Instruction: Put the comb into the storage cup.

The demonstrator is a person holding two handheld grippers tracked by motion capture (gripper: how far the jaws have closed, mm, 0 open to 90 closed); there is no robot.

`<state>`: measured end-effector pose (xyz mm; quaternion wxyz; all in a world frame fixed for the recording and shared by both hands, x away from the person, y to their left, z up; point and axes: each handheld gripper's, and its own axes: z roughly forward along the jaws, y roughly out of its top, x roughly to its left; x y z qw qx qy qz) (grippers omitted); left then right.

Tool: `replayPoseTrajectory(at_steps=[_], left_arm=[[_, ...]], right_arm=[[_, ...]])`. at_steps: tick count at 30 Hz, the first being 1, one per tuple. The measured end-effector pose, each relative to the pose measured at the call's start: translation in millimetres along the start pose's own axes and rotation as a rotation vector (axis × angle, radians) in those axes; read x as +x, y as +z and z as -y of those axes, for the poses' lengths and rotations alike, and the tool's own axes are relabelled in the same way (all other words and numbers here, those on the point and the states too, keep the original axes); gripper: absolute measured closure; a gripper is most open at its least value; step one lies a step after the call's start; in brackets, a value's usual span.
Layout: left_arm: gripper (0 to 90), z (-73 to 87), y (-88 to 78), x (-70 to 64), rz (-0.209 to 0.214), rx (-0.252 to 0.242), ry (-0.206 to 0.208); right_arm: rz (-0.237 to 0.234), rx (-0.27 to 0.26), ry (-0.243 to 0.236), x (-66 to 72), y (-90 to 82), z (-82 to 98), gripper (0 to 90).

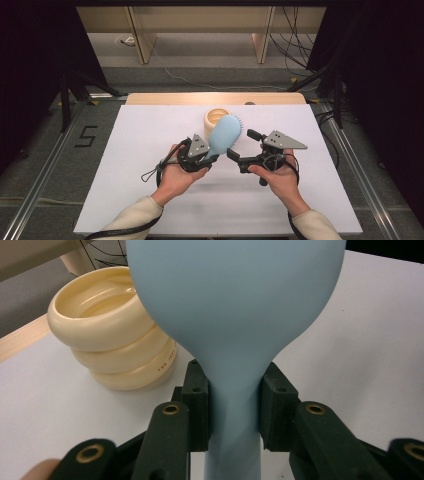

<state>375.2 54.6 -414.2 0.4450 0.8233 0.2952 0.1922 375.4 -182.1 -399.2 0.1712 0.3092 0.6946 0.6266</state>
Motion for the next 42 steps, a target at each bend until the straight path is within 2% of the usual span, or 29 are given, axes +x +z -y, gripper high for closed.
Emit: replayPoseTrajectory(at_steps=[3, 25, 36, 42], left_arm=[[69.5, -0.6, 1.5, -1.8, -0.001, -0.002, 0.004], [69.5, -4.5, 11.0, -13.0, 0.013, 0.005, 0.022], [69.5, -6.5, 12.5, -16.9, 0.01, -0.002, 0.025], [69.5, -5.8, 13.4, -19.1, 0.008, 0.0, 0.029]], right_arm=[[0.005, 0.005, 0.015, -0.1, 2.1, -0.6, 0.4], [0.03, 0.021, 0.044, -3.8, 14.8, -0.7, 2.6], [0.062, 0.004, 0.059, -3.1, 16.9, -0.2, 11.3], [0.062, -0.005, 0.075, -2.9, 17.8, 1.5, 16.5]])
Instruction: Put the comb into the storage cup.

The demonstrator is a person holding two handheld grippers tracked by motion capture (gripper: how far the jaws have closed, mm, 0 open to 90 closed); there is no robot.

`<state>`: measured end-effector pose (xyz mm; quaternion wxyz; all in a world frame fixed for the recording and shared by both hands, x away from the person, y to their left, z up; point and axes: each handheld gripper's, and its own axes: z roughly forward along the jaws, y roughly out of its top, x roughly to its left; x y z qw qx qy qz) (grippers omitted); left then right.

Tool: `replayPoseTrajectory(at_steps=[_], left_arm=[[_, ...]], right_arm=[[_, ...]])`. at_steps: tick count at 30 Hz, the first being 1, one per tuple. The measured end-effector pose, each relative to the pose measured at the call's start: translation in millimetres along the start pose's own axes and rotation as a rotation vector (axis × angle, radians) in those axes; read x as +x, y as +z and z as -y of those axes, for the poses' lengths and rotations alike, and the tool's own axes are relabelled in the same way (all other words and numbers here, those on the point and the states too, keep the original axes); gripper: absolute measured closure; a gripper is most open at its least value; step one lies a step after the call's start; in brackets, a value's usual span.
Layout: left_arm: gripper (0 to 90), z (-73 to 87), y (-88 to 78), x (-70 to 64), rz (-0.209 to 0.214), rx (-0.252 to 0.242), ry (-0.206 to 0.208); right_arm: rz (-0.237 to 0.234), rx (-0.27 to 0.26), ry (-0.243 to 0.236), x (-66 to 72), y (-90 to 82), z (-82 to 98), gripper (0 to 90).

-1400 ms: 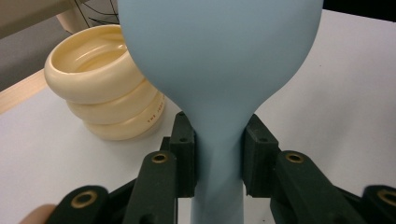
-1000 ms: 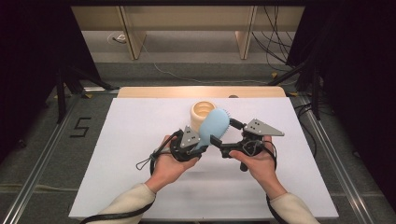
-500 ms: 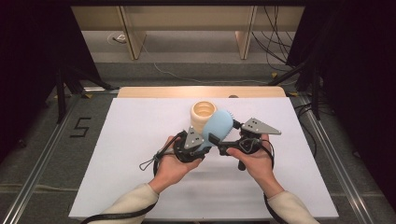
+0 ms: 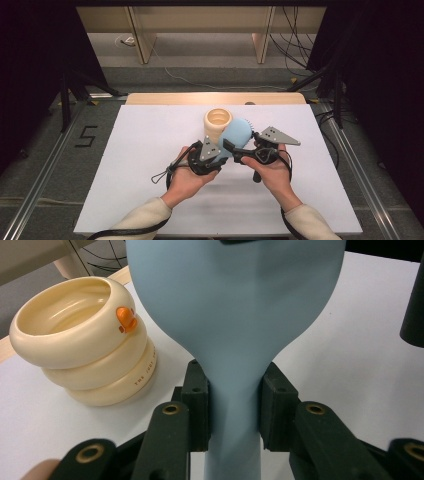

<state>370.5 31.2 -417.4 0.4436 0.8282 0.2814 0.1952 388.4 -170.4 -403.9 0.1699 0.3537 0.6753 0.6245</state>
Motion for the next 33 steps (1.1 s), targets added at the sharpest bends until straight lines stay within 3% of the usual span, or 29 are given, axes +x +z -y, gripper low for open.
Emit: replayPoseTrajectory(at_steps=[10, 19, 33], left_arm=[[69.5, 0.4, 0.8, -0.5, 0.0, 0.0, 0.003], [69.5, -0.5, -0.1, -0.8, -0.007, -0.011, -0.001], [69.4, -1.3, 1.1, -1.7, -0.004, -0.025, -0.009]], right_arm=[[0.011, -0.02, -0.005, 1.0, 0.0, 0.8, 26.0], [0.029, -0.032, 0.026, 1.1, -1.7, 0.4, 35.1], [-0.019, -0.028, 0.106, 3.0, -3.8, -3.0, 46.8]])
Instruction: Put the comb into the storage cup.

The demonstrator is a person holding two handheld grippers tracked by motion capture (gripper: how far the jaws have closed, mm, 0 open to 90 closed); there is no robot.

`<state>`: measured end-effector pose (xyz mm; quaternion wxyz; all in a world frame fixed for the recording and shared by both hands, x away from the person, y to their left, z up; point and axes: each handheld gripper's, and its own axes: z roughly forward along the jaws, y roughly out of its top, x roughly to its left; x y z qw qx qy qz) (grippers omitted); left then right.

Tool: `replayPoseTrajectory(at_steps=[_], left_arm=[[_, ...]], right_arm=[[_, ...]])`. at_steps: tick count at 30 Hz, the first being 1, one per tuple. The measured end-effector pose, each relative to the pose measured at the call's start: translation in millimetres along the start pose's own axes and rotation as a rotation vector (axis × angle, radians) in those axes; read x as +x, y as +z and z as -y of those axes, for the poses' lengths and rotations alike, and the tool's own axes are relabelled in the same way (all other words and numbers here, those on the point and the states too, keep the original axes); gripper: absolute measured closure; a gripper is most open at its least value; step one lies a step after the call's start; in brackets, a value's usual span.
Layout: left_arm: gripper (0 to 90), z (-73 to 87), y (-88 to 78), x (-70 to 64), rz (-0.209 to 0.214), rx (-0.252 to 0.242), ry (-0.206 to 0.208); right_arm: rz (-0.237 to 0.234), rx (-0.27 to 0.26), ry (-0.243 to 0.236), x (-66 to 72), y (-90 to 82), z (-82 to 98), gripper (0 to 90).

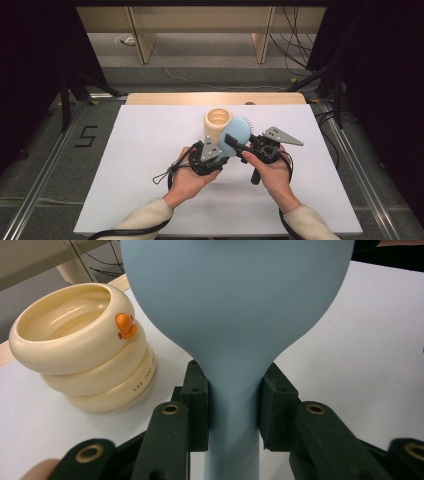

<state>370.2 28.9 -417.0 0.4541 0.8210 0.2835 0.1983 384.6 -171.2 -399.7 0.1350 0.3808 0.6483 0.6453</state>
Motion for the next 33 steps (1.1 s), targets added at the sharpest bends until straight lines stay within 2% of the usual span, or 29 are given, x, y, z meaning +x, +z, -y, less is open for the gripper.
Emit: replayPoseTrajectory(at_steps=[9, 12, 16, 18, 21, 27, 33], left_arm=[[69.0, -2.8, -2.7, 0.6, 0.009, -0.023, 0.002], [66.1, -4.0, -3.6, 2.6, 0.016, -0.031, -0.012], [47.8, -3.7, -5.9, 7.3, 0.048, -0.031, -0.048], [37.2, -2.7, -7.8, 8.3, 0.038, -0.022, -0.047], [22.8, -0.3, -10.0, 9.3, 0.049, -0.014, -0.055], [10.6, 8.8, -17.9, 16.4, 0.072, -0.009, -0.078], [1.1, 23.5, -28.0, 25.8, 0.047, 0.004, -0.096]], right_arm=[[-0.043, 0.012, 0.004, 3.2, -2.3, -6.2, 50.7], [-0.05, 0.01, -0.008, 5.4, -3.0, -9.2, 51.5], [-0.037, 0.001, -0.032, 5.1, -5.4, -14.8, 51.6], [-0.029, 0.0, -0.041, 3.6, -6.3, -16.3, 51.6], [-0.018, -0.002, -0.054, 2.0, -7.7, -17.9, 51.6], [-0.01, 0.004, -0.08, 2.7, -8.9, -19.9, 51.4], [0.002, 0.01, -0.103, 3.8, -8.9, -20.3, 51.3]])
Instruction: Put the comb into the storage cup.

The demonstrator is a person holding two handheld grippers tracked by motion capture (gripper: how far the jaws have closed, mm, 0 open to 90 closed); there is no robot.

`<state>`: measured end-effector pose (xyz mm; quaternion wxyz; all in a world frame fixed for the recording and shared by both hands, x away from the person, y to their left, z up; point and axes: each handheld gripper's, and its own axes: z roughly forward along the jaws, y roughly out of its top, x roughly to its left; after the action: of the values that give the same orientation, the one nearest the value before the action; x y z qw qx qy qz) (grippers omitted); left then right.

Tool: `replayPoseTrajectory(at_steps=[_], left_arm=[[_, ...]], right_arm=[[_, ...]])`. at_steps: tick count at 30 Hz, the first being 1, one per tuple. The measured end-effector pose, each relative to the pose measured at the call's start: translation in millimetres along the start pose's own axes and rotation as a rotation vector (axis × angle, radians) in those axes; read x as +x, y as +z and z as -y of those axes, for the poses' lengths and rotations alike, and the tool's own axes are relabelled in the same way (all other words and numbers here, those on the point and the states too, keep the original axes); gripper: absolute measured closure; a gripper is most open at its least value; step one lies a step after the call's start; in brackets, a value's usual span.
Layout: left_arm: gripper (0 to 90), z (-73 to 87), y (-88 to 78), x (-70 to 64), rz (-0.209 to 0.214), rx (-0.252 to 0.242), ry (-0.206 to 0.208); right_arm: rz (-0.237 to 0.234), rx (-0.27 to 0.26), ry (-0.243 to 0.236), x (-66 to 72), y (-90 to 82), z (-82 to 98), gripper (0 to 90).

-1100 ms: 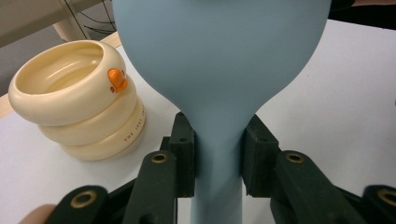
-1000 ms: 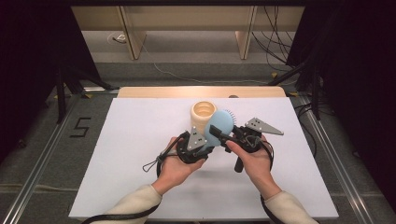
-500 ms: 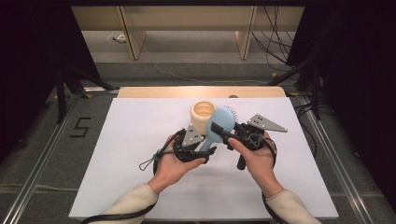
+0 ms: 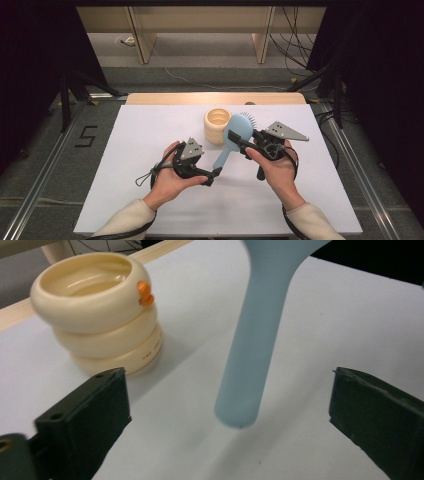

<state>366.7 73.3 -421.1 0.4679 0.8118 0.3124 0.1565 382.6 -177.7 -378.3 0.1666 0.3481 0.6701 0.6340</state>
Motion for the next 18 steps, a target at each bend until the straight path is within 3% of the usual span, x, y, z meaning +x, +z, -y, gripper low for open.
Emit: replayPoseTrajectory(at_steps=[11, 18], left_arm=[[0.0, 23.2, -24.7, 24.6, -0.047, -0.023, -0.06], [0.1, 31.9, -37.5, 34.5, -0.069, -0.105, -0.067]], right_arm=[[0.008, 0.014, -0.035, -0.4, -0.3, -1.4, 51.2], [0.018, 0.015, -0.041, -1.7, -0.8, -2.9, 51.1]])
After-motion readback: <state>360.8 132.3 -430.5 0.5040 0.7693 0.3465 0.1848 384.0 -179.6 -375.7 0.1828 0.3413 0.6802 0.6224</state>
